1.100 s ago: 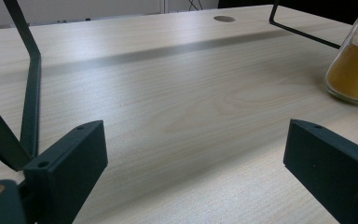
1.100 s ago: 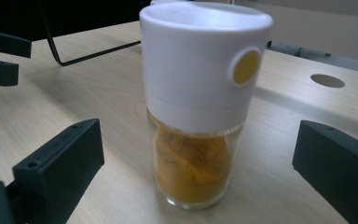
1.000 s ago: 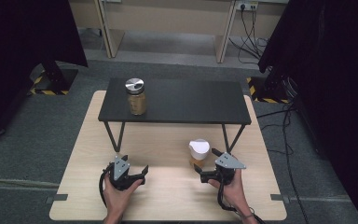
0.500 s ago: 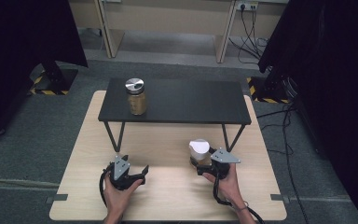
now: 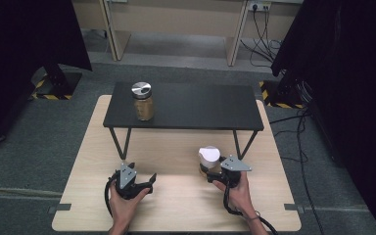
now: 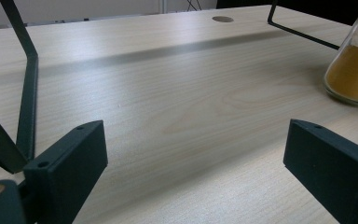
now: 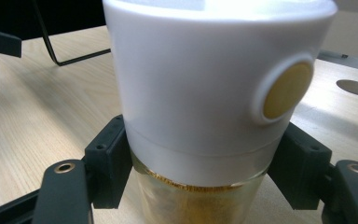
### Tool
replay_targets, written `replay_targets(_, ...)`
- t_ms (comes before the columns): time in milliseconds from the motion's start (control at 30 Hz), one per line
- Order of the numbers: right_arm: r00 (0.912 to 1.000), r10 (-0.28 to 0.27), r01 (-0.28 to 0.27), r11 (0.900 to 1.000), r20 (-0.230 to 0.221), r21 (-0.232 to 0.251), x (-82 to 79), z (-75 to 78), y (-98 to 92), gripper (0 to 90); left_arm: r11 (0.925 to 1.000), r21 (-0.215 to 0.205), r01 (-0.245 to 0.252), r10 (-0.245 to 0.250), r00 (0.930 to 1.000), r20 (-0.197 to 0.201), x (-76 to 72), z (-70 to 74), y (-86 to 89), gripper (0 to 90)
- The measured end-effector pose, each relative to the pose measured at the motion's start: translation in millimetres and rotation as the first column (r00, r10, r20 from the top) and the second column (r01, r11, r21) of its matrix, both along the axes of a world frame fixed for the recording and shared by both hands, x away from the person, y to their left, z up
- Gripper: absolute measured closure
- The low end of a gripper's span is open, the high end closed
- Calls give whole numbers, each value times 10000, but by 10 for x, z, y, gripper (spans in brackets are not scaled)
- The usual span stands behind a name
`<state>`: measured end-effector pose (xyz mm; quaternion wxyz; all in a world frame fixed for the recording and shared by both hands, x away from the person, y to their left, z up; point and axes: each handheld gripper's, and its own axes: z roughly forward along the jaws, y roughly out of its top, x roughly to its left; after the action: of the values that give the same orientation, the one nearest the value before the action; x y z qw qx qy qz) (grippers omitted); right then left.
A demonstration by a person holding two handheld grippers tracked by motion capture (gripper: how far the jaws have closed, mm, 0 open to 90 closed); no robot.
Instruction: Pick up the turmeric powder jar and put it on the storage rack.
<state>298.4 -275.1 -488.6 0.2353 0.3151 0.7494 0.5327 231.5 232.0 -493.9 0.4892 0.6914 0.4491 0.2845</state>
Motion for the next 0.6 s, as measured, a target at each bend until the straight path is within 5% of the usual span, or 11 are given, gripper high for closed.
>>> replay_targets(300,9989,269,-280,9992,386,284,-197,197,-68,306,10000,-89,-1,1,10000,-28,11,-2,16,53)
replay_targets(600,9948,237,-310,9969,995,720,-415,641,-158,306,10000,-46,-15,15,10000,14,3,-4,5,53)
